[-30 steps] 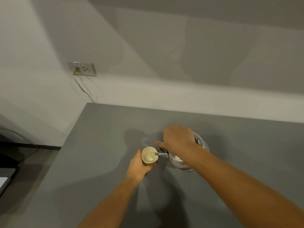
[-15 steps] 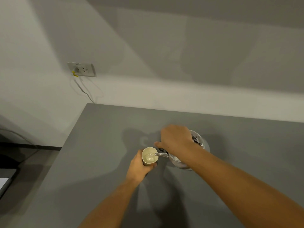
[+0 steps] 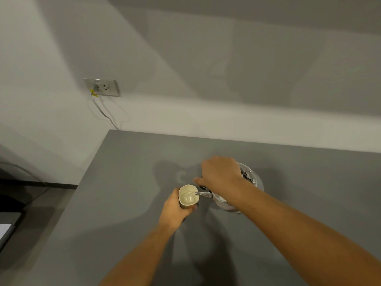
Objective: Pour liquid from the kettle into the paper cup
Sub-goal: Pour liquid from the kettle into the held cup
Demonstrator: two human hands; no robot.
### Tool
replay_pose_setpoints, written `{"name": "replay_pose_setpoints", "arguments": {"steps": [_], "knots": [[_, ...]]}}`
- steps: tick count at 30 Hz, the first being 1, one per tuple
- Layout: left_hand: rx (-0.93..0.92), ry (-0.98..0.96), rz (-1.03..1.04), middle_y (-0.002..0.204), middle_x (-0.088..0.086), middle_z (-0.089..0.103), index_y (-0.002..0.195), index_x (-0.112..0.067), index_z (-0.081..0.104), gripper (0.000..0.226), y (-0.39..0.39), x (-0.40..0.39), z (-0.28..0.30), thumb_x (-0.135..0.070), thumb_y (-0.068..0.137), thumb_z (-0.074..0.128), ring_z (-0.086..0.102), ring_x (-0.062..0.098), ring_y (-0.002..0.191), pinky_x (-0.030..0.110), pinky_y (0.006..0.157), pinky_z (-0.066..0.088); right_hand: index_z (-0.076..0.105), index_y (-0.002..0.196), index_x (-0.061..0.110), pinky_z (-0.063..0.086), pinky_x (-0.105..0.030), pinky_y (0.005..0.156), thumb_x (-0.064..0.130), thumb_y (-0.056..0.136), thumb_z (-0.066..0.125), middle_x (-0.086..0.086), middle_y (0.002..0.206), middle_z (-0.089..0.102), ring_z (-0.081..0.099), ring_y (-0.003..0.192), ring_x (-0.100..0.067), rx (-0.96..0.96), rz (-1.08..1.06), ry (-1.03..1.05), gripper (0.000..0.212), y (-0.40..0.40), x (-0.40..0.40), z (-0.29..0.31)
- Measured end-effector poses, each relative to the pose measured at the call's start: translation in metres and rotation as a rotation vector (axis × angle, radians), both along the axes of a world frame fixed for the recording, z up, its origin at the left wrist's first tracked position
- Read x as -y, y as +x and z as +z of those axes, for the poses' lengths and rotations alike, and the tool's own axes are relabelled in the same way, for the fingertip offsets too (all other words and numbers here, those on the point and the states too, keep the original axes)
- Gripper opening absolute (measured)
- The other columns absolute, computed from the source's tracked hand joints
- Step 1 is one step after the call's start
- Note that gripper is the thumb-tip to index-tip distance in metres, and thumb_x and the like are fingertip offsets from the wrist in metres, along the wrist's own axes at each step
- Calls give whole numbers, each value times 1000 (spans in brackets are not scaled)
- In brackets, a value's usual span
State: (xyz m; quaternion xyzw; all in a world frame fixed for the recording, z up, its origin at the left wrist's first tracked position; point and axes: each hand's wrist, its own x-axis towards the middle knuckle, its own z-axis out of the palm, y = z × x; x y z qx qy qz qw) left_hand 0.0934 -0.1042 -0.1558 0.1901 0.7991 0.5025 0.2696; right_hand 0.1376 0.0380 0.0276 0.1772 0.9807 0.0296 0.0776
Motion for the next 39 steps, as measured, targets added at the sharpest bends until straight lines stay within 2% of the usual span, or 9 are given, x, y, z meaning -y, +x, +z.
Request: {"name": "replay_pose_setpoints", "arguments": {"steps": [5, 9, 14, 24, 33, 39], "knots": [[-16, -11, -4, 97, -11, 72, 105, -39, 56, 49, 0, 0, 0, -32, 70, 90, 65, -9, 81, 8, 54, 49, 41, 52, 19, 26, -28, 48, 46, 85, 61, 2, 57, 41, 46, 56, -22, 5, -13, 7, 47, -1, 0, -1], [-20, -14, -6, 97, -12, 72, 105, -40, 55, 50, 0, 0, 0, -32, 70, 90, 64, -10, 83, 7, 55, 49, 41, 51, 19, 23, -26, 45, 44, 86, 61, 2, 56, 42, 38, 48, -17, 3, -16, 9, 47, -2, 0, -1], [-14, -17, -6, 97, -10, 72, 106, -38, 56, 49, 0, -1, 0, -32, 70, 89, 65, -5, 83, 9, 52, 49, 43, 51, 18, 23, -26, 45, 44, 85, 62, 2, 56, 44, 37, 46, -15, 1, -15, 27, 47, -2, 1, -3], [-13, -15, 2, 94, -13, 71, 98, -45, 54, 48, 1, -1, 2, -34, 69, 90, 64, -11, 81, 7, 50, 47, 42, 52, 18, 21, -26, 45, 42, 84, 62, 2, 56, 42, 35, 46, -15, 13, -13, 47, 45, -5, 3, -4], [-25, -29, -2, 98, -13, 72, 105, -41, 55, 51, -1, 0, -2, -33, 69, 90, 62, -13, 85, 5, 56, 47, 39, 52, 20, 20, -26, 44, 43, 85, 62, 2, 56, 39, 33, 46, -15, 21, -8, 52, 46, -6, 3, -4], [-26, -30, -2, 97, -11, 72, 101, -43, 54, 50, -1, -1, -3, -31, 69, 90, 64, -10, 83, 8, 54, 48, 39, 52, 19, 20, -26, 45, 42, 85, 62, 2, 55, 40, 40, 50, -19, 3, 1, 48, 46, -3, 3, -5]]}}
